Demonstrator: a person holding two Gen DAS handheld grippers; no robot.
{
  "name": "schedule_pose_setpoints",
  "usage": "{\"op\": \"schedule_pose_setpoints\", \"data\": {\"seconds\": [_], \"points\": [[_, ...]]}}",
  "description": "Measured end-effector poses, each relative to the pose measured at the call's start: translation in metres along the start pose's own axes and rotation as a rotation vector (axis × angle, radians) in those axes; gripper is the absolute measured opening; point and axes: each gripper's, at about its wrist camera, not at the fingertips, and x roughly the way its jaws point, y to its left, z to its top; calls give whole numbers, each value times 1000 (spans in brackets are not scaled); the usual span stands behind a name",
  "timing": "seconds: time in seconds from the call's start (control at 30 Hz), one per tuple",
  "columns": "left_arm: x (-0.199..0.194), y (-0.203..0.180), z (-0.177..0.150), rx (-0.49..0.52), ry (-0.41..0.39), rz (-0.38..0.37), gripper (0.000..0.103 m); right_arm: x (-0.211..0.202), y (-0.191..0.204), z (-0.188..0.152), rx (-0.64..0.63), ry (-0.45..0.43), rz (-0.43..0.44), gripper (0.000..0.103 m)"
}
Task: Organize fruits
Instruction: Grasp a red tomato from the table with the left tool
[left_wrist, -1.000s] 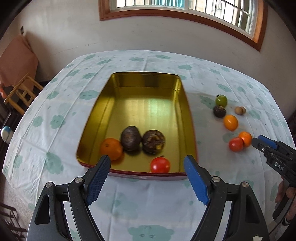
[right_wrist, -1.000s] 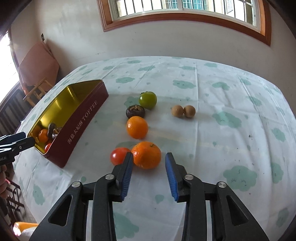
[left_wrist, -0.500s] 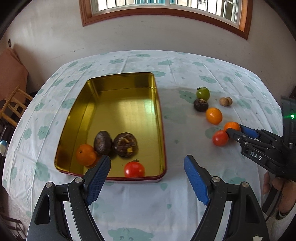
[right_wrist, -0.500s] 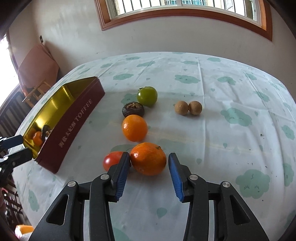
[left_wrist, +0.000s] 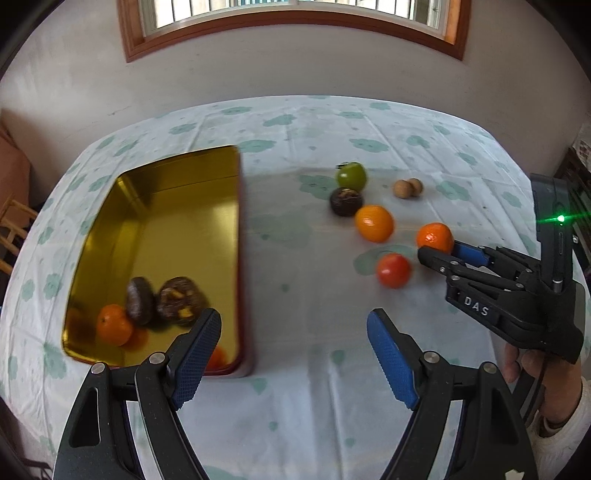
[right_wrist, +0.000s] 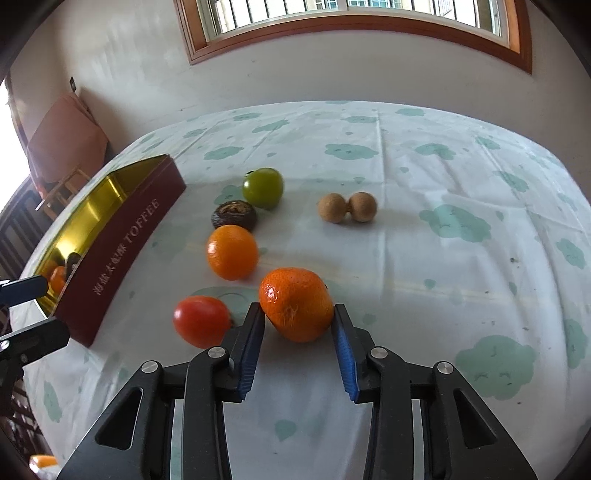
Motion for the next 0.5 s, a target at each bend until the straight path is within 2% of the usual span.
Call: {"op": "schedule_pose_setpoints", "data": {"seconds": [0.3, 0.5], "points": [[20, -29, 10, 35, -3, -84, 78, -10, -26, -7, 3, -27, -100, 38], [36, -40, 15, 43, 12, -107, 72, -15, -43, -9, 47, -35, -118, 38]]}}
